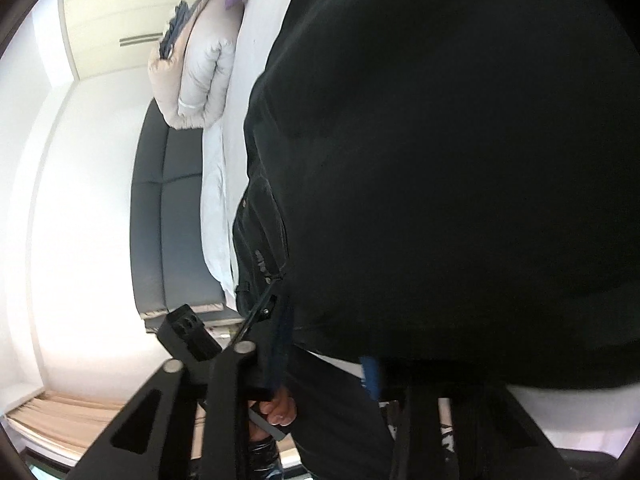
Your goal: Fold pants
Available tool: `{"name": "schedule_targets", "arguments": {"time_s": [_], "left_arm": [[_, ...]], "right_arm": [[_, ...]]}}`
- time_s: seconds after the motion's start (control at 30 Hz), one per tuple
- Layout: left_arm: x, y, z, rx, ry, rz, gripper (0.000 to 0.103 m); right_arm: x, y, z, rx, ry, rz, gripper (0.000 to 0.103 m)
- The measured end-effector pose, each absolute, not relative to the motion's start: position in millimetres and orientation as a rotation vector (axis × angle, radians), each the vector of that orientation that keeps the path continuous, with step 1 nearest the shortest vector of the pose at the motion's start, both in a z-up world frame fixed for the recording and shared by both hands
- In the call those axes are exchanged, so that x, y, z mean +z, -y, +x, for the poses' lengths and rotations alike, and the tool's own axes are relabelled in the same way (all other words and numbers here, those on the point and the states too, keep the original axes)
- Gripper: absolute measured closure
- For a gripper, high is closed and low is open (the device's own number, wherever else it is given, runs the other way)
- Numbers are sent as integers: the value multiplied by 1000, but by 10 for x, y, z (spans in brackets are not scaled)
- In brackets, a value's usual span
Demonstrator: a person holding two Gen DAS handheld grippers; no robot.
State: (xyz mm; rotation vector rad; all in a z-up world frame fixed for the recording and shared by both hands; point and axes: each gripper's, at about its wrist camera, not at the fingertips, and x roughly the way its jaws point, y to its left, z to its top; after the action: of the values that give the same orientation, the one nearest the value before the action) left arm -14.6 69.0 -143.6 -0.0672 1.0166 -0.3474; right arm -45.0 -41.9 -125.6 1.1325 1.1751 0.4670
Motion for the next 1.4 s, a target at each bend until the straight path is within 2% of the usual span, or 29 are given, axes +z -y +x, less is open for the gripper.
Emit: {"name": "schedule_targets", "arguments": {"time_s": [0.03,0.07,0.53,0.6,0.67,0.73,0.8,0.83,0.9,0.97,1.33,1.4], "left_arm": [[-1432,-707,-158,-348,-1017,-67,90],[-1428,-719,-171,-350,-1019,-63,90],[-1288,-731,-312,-339,-1015,-26,90],[-1195,-653,-309,-350,-989,-40,90],[-1112,-553,-263,-396,-960,-105,90],[-1127,-326,-217,-448,-963,-89,89],[-1240,-141,-197,-463,-992,-32,89],[-1317,-71,-216,-453,-1004,-5,90],[-1334,-74,-260,-452,-989,-4,90],[-1359,-155,-285,-469,-1001,-33,90],[-1423,-181,-289,-466,-1016,-31,90],[-1438,-221,-286,-465,-1014,-32,90]], "right_arm": [[-1259,398,-457,453,-1180,1093,97],[-1269,397,-485,452,-1171,1081,99],[-1347,273,-651,443,-1111,1076,101],[-1359,339,-674,464,-1095,1132,93],[-1339,448,-710,469,-1047,1197,75],[-1296,622,-776,438,-986,1243,66],[-1291,852,-857,394,-925,1297,65],[-1312,980,-911,368,-897,1333,65],[-1351,1178,-977,327,-871,1372,75],[-1384,1290,-1044,268,-884,1361,103],[-1391,1293,-1102,259,-877,1323,103],[-1411,1349,-1118,272,-879,1360,99]]}}
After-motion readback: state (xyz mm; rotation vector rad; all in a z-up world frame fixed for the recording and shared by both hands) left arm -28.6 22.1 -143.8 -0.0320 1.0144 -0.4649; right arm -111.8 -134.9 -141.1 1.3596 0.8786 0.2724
